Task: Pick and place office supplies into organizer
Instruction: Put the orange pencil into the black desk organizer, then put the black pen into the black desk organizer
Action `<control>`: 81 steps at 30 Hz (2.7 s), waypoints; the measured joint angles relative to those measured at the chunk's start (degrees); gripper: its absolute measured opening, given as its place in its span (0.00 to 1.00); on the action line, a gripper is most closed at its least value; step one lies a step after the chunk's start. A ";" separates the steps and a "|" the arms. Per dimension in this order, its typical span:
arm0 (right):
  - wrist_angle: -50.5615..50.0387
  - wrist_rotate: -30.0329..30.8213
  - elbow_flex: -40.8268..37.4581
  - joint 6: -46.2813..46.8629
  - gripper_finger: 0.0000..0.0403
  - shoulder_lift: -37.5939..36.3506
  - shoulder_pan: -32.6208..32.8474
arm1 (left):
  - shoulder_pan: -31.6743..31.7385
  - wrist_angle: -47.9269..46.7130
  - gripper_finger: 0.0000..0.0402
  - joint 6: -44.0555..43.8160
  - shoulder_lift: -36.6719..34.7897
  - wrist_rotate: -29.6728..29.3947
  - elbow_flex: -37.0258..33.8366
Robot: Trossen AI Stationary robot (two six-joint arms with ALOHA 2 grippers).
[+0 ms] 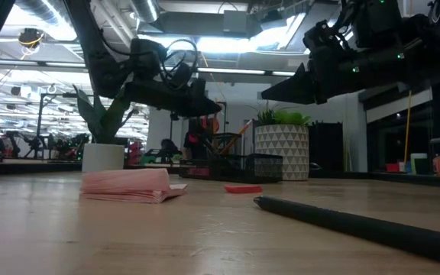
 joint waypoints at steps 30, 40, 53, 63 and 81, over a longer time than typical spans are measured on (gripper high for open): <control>-1.26 -0.02 0.00 2.98 0.02 0.00 0.02 | -4.65 -17.44 0.15 15.58 -10.21 6.49 6.25; -1.57 -0.22 0.00 1.34 0.02 0.02 0.22 | -14.07 -41.11 0.01 25.13 -27.91 7.45 4.22; -4.19 -4.55 3.58 1.32 0.02 0.02 5.03 | -26.91 -24.70 0.00 15.91 -42.71 5.37 -18.05; -29.17 -4.31 15.38 12.94 0.02 0.04 11.01 | -33.66 -27.94 0.00 13.56 -44.92 3.52 -22.79; -57.85 4.29 37.78 41.81 0.02 15.37 25.29 | -39.35 -33.38 0.00 8.27 -44.87 3.50 -22.80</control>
